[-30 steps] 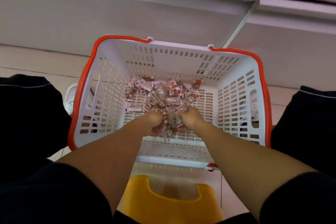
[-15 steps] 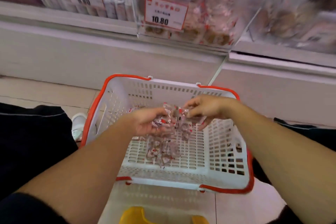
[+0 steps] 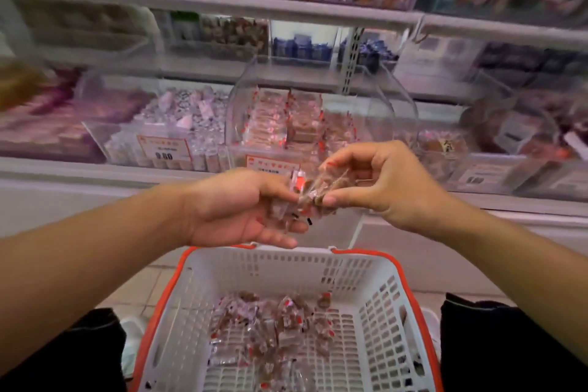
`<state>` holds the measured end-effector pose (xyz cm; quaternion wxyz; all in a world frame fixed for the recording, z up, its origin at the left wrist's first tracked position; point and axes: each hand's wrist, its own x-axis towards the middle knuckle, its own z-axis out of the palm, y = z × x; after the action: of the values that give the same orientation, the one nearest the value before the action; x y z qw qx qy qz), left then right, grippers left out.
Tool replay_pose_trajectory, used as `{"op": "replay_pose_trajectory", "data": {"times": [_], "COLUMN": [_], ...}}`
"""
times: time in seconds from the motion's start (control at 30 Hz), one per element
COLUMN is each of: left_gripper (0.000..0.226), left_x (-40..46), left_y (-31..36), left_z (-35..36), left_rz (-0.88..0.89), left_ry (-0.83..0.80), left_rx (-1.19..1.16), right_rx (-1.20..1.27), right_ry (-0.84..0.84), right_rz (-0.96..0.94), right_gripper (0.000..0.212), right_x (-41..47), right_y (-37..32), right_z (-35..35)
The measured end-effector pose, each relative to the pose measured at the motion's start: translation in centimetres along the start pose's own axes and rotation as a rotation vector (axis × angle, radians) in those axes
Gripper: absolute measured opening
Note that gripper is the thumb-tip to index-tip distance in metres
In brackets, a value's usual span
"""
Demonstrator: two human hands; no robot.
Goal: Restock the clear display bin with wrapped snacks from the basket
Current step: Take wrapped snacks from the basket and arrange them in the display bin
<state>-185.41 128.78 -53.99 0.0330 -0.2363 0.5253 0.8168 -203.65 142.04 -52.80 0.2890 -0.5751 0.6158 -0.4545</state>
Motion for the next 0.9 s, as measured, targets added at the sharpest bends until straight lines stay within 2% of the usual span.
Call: {"op": "replay_pose_trajectory", "data": {"times": [0.23, 0.33, 0.4, 0.47, 0.53, 0.63, 0.7, 0.77, 0.9], "left_gripper": [0.051, 0.059, 0.067, 0.063, 0.05, 0.04, 0.043, 0.045, 0.033], "left_x": [2.1, 2.3, 1.8, 1.3, 1.2, 1.0, 0.7, 0.7, 0.8], "left_y": [-0.2, 0.1, 0.5, 1.1, 1.3, 1.2, 1.2, 1.1, 0.8], "left_z": [0.3, -0.2, -0.6, -0.7, -0.7, -0.7, -0.7, -0.8, -0.2], "left_rz": [0.06, 0.075, 0.084, 0.061, 0.029, 0.011, 0.022, 0.035, 0.05], "left_ry": [0.008, -0.025, -0.115, -0.215, -0.224, -0.216, -0.231, -0.212, -0.163], "left_rx": [-0.2, -0.176, -0.164, -0.173, -0.142, -0.106, -0.117, -0.132, -0.071], "right_rx": [-0.248, -0.037, -0.017, 0.026, 0.047, 0.023, -0.02, -0.084, -0.131], "right_ry": [0.132, 0.192, 0.196, 0.157, 0.107, 0.056, 0.0, -0.037, -0.043], "right_rz": [-0.082, -0.06, -0.067, -0.062, -0.048, 0.019, 0.057, 0.045, 0.02], "right_gripper": [0.032, 0.031, 0.03, 0.031, 0.038, 0.06, 0.072, 0.069, 0.066], "right_x": [1.0, 0.9, 1.0, 1.0, 1.0, 1.0, 1.0, 1.0, 0.7], "right_y": [0.1, 0.2, 0.2, 0.1, 0.1, 0.0, -0.3, -0.7, -1.4], "right_z": [0.7, 1.0, 0.9, 0.8, 0.7, 0.3, -0.4, -0.9, -0.7]}}
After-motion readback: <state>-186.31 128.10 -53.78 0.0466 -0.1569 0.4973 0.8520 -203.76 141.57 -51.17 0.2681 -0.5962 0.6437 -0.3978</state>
